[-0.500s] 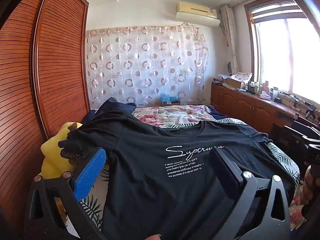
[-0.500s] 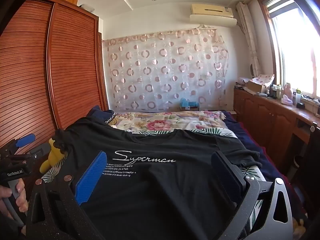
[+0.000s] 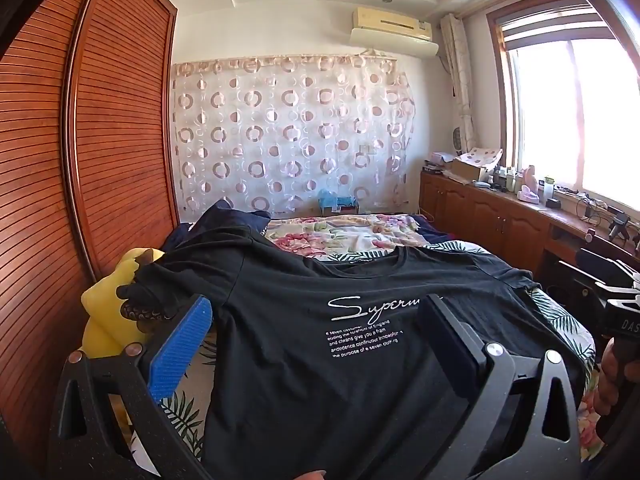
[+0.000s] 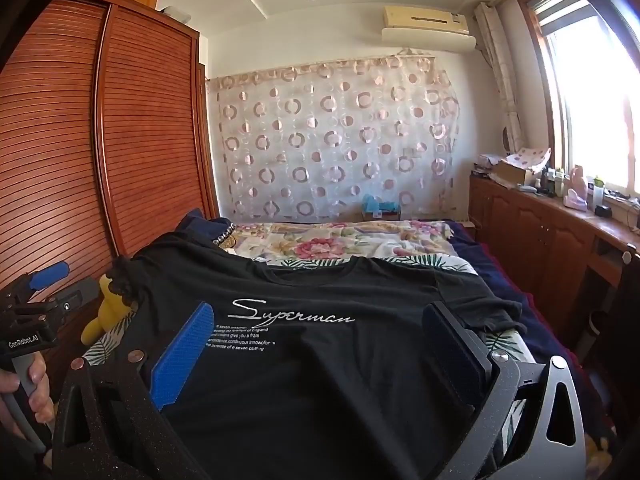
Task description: Fold small clothes
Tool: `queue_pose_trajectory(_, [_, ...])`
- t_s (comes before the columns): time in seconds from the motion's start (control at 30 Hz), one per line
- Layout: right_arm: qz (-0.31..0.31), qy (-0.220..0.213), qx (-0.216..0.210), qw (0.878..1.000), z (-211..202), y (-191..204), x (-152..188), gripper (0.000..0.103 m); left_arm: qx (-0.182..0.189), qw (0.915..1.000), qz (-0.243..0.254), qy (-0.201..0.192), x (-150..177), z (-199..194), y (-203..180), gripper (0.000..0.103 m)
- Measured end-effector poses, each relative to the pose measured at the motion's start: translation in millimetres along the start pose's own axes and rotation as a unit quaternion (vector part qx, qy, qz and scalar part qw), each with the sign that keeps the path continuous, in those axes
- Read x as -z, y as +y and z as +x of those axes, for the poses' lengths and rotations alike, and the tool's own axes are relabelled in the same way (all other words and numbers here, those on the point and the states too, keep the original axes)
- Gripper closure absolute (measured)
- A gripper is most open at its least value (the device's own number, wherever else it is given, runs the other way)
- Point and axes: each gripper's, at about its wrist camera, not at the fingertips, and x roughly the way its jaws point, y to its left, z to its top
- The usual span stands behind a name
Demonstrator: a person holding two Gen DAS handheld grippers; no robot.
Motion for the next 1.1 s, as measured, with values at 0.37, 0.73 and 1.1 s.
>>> queue_pose_trajectory(0.37, [-0.001, 0.002, 0.001, 1.000, 6.1, 3.1, 3.1, 0.000, 0.001, 1.0000, -0.001, -0.002, 1.7, -0.3, 1.5, 0.000])
queue_pose_trajectory(0.73, [0.000, 0.002, 0.000, 1.000, 7.1, 2.5, 3.2, 0.000, 0.002, 1.0000, -0.001, -0.003, 2.5, 0.3, 1.7, 0.000])
queue_pose_trajectory(1.1, [0.000, 0.002, -0.001, 1.000, 7.1, 2.5, 3.3, 0.000, 0.002, 1.0000, 0.000, -0.003, 2.4, 0.2, 1.7, 0.000])
